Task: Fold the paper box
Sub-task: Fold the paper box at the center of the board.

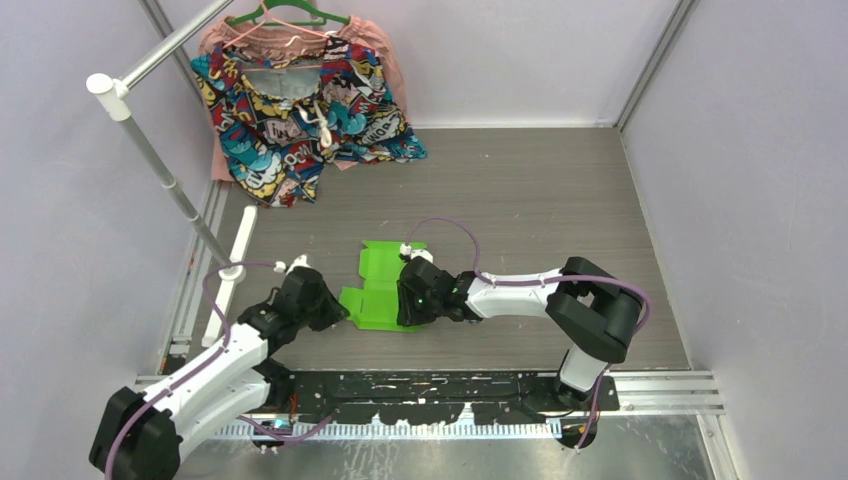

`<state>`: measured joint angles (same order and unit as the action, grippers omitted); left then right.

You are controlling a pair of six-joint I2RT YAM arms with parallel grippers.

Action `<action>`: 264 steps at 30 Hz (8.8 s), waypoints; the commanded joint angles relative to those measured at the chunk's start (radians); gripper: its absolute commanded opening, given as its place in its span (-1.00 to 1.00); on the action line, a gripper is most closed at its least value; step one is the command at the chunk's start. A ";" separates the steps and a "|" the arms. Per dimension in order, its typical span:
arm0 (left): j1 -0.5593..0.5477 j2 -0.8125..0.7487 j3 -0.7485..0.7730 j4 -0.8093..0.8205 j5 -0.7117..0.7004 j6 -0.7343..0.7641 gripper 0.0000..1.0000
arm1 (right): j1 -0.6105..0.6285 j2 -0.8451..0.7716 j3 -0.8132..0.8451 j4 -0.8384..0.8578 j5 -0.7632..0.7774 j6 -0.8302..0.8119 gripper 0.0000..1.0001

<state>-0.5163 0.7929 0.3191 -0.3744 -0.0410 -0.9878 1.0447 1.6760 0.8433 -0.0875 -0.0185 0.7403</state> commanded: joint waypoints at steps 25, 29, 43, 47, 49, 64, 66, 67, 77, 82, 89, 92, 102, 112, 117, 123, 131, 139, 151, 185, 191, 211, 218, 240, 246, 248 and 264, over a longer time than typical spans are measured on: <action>-0.005 0.033 0.032 0.042 0.081 0.009 -1.00 | -0.001 0.096 -0.043 -0.111 0.018 -0.016 -0.37; -0.006 0.007 0.047 0.021 0.083 0.011 -1.00 | 0.000 0.097 -0.043 -0.110 -0.004 -0.015 -0.37; -0.081 0.034 0.038 0.052 0.051 -0.020 -1.00 | 0.000 0.105 -0.048 -0.101 -0.010 -0.013 -0.38; -0.081 0.022 0.044 0.043 0.048 -0.017 -1.00 | 0.000 0.107 -0.051 -0.096 -0.013 -0.012 -0.37; -0.082 0.044 0.041 0.055 0.056 -0.019 -1.00 | 0.000 0.109 -0.049 -0.093 -0.013 -0.011 -0.37; -0.152 0.157 0.021 0.163 0.026 -0.045 -1.00 | 0.001 0.123 -0.040 -0.098 -0.020 -0.014 -0.37; -0.161 0.183 0.021 0.177 0.015 -0.046 -1.00 | 0.001 0.123 -0.038 -0.099 -0.022 -0.015 -0.37; -0.166 0.193 0.021 0.182 0.010 -0.047 -1.00 | 0.001 0.125 -0.036 -0.098 -0.022 -0.015 -0.37; -0.229 0.281 0.000 0.240 -0.028 -0.066 -1.00 | 0.000 0.122 -0.022 -0.120 -0.021 -0.022 -0.37; -0.244 0.295 -0.002 0.258 -0.049 -0.069 -1.00 | 0.000 0.106 0.002 -0.137 -0.019 -0.028 -0.37; -0.243 0.311 0.098 0.190 -0.113 -0.009 -1.00 | -0.003 -0.004 0.138 -0.265 0.062 -0.096 -0.27; -0.243 0.332 0.112 0.199 -0.108 -0.006 -1.00 | -0.011 -0.080 0.173 -0.314 0.077 -0.113 -0.23; -0.244 0.420 0.113 0.272 -0.073 -0.010 -1.00 | -0.014 -0.239 0.104 -0.391 0.100 -0.088 -0.18; -0.244 0.480 0.135 0.295 -0.057 -0.003 -1.00 | -0.014 -0.234 0.012 -0.345 0.091 -0.043 -0.21; -0.245 0.476 0.133 0.289 -0.060 -0.001 -1.00 | -0.021 -0.209 0.001 -0.321 0.103 -0.041 -0.21; -0.246 0.482 0.130 0.293 -0.057 -0.003 -1.00 | -0.051 -0.173 0.011 -0.287 0.108 -0.049 -0.24; -0.245 0.505 0.130 0.309 -0.046 -0.003 -1.00 | -0.095 -0.138 0.038 -0.266 0.103 -0.068 -0.23; -0.245 0.536 0.130 0.335 -0.030 -0.002 -1.00 | -0.109 -0.114 0.063 -0.251 0.102 -0.068 -0.23; -0.245 0.563 0.132 0.355 -0.017 0.000 -1.00 | -0.112 -0.099 0.113 -0.272 0.101 -0.078 -0.23; -0.252 0.631 0.160 0.369 0.000 0.003 -1.00 | -0.075 0.012 0.140 -0.219 0.031 -0.070 -0.32; -0.253 0.642 0.157 0.393 0.003 0.001 -1.00 | -0.073 0.013 0.125 -0.206 0.032 -0.062 -0.32; -0.210 0.390 0.523 -0.010 -0.117 0.251 0.06 | -0.162 -0.148 0.293 -0.413 0.081 -0.246 -0.21; -0.205 0.236 0.506 -0.118 -0.160 0.236 0.18 | -0.277 -0.134 0.387 -0.454 -0.013 -0.314 -0.11; -0.202 -0.010 0.256 -0.210 -0.154 0.106 0.07 | -0.520 0.202 0.549 -0.490 -0.248 -0.420 0.06; -0.203 -0.008 0.225 -0.186 -0.087 0.078 -0.01 | -0.534 0.220 0.479 -0.423 -0.284 -0.393 0.08; -0.205 -0.004 0.196 -0.148 -0.050 0.058 -0.08 | -0.534 0.228 0.462 -0.400 -0.299 -0.383 0.08; -0.366 -0.039 0.045 -0.037 -0.060 -0.107 -1.00 | -0.534 0.222 0.349 -0.263 -0.325 -0.293 -0.19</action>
<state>-0.8474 0.7746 0.3725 -0.4736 -0.0628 -1.0370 0.5102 1.9297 1.2362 -0.4122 -0.3389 0.4034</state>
